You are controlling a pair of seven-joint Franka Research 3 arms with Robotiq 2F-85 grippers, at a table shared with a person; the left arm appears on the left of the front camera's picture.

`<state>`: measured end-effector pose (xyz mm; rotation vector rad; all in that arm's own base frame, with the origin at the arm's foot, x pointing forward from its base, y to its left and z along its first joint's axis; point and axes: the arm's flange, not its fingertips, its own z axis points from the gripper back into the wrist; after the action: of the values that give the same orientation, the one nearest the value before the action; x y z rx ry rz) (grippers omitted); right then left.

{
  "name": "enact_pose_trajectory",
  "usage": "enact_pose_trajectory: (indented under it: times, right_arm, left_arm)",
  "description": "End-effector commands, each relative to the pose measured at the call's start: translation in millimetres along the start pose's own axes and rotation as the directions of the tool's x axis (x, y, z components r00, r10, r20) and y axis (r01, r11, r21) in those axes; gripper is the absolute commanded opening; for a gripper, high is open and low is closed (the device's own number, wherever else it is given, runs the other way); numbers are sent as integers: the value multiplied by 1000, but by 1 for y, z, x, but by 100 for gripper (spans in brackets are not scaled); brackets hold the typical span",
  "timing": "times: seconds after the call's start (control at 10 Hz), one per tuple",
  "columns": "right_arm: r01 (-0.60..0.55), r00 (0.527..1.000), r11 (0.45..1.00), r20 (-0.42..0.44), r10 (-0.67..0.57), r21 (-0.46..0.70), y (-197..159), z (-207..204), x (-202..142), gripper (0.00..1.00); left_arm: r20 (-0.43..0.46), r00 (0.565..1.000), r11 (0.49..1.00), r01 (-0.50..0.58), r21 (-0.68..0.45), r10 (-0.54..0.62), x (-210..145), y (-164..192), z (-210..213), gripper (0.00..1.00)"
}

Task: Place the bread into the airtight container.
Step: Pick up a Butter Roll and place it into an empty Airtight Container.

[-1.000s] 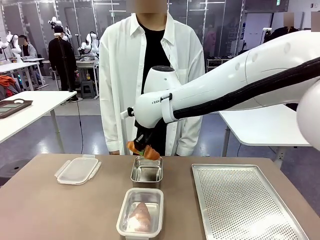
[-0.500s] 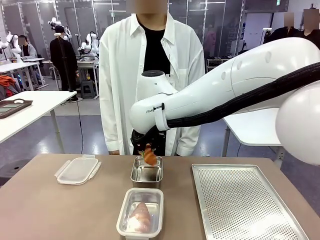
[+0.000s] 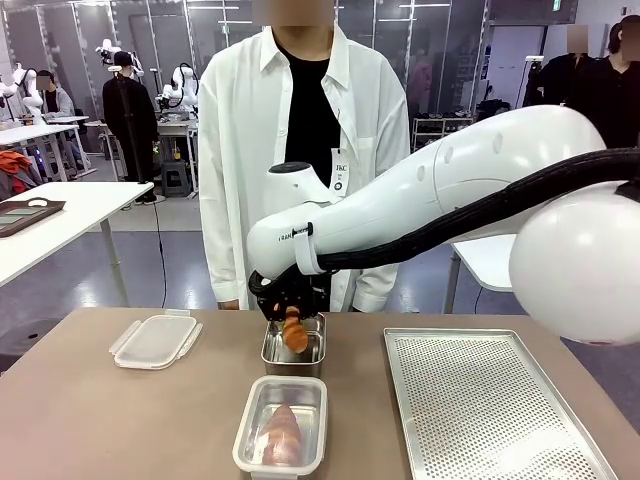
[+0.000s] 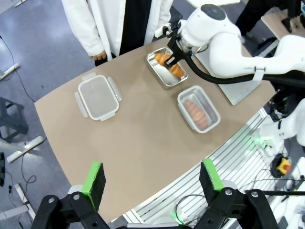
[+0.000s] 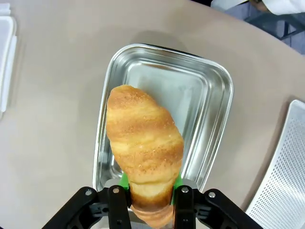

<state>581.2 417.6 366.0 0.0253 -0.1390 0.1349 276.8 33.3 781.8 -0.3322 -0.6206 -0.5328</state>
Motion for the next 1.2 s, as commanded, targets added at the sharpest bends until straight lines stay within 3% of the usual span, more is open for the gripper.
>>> enact_pose_trajectory:
  times: [0.0, 0.1, 0.2, 0.3, 0.4, 0.5, 0.8, 0.9, 1.1]
  right_arm:
    - [62, 998, 998, 4, -62, -6, 2, -5, 8, 34]
    - [62, 998, 998, 2, -62, -7, 0, -8, 10, 34]
    - [64, 998, 998, -7, -64, -9, 0, -10, 11, 41]
    - [58, 998, 998, -4, -58, -12, -1, -9, 13, 70]
    - [49, 999, 999, 6, -49, -10, -2, -6, 14, 80]
    - [47, 999, 999, -5, -47, -12, -5, -6, 14, 100]
    - [40, 999, 999, -16, -40, -3, -13, -5, 16, 100]
    - [44, 999, 999, -17, -44, 12, -20, -9, 20, 85]
    - [37, 999, 999, -2, -37, -5, -8, -7, 15, 85]
  left_arm:
    - [-3, 1000, 1000, 22, -5, -22, 0, 1, 2, 100]
    - [-3, 1000, 1000, 22, -5, -22, 0, 1, 2, 100]
    - [-3, 1000, 1000, 22, -5, -22, 0, 1, 2, 100]
    - [-3, 1000, 1000, 22, -5, -22, 0, 1, 2, 100]
    - [-3, 1000, 1000, 22, -5, -22, 0, 1, 2, 100]
    - [-3, 1000, 1000, 22, -5, -22, 0, 1, 2, 100]
    - [-3, 1000, 1000, 22, -5, -22, 0, 1, 2, 100]
    - [-3, 1000, 1000, 22, -5, -22, 0, 1, 2, 100]
    - [-3, 1000, 1000, 22, -5, -22, 0, 1, 2, 100]
